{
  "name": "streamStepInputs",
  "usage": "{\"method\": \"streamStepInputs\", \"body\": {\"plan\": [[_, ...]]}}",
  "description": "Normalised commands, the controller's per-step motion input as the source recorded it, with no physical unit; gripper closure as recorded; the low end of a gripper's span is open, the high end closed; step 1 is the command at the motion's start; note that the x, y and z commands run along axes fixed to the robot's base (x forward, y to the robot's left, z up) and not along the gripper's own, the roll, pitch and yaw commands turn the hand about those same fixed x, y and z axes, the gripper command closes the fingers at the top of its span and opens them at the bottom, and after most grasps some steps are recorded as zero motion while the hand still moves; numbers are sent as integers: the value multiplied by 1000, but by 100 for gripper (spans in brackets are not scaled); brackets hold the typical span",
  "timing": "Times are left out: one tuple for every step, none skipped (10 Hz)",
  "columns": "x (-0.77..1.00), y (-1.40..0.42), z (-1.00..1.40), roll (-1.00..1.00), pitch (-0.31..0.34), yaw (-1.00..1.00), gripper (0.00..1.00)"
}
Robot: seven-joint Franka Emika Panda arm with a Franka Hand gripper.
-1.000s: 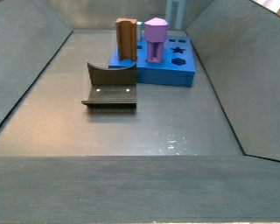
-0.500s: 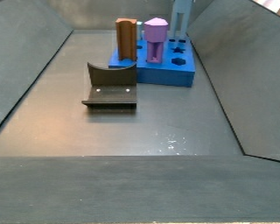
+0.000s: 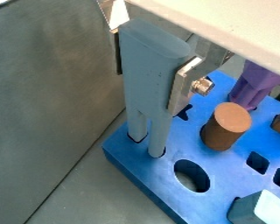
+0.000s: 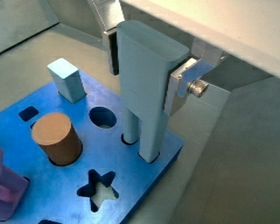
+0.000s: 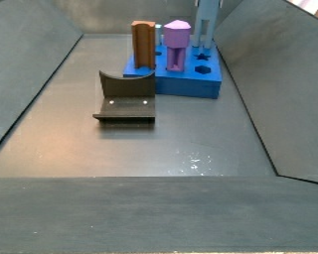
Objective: Pick up the square-circle object. Move up. Rotate the square-circle object. Move to above the board. Insert the square-circle object.
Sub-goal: Insert the square-circle object.
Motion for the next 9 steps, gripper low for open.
{"method": "streamStepInputs", "body": {"plan": [[0, 57, -391, -39, -69, 86, 100], [0, 109, -463, -46, -71, 154, 100], [-46, 103, -429, -17, -69, 160, 100], [-123, 80, -451, -11, -93, 180, 100], [-49, 14, -617, -27, -120, 183, 100], [0, 0, -660, -39, -137, 120, 100], [0, 0, -571, -56, -161, 6, 100], [0, 0, -314, -93, -213, 0, 100], [0, 0, -80, 0, -80, 0, 100]]}}
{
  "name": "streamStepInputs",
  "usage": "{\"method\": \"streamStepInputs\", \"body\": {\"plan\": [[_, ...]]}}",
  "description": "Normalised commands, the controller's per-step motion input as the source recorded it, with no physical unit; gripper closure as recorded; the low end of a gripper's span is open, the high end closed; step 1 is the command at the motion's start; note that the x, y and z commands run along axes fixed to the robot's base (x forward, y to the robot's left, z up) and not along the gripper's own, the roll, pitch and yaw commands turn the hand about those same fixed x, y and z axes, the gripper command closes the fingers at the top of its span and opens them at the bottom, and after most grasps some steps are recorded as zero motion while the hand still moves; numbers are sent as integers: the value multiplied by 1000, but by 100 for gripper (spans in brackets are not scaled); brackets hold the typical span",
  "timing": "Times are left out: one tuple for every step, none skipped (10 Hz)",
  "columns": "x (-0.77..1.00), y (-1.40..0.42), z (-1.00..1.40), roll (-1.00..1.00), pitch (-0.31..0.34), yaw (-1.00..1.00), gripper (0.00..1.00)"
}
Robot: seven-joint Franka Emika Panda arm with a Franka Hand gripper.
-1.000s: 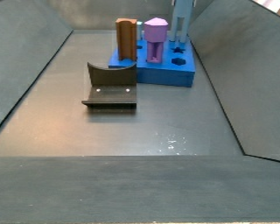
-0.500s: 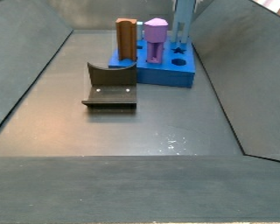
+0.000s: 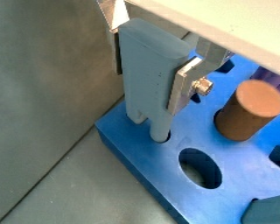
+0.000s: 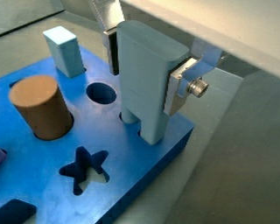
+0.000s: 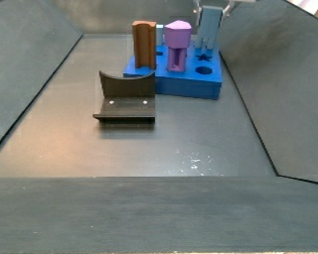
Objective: Pick up the square-circle object. Move up. Rotate the square-circle object. Move to above the board. Insert the square-circle object.
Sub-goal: Insert the square-circle object.
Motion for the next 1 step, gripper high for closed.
{"method": "streamStepInputs", "body": {"plan": [[0, 0, 0, 0, 0, 0, 100]]}}
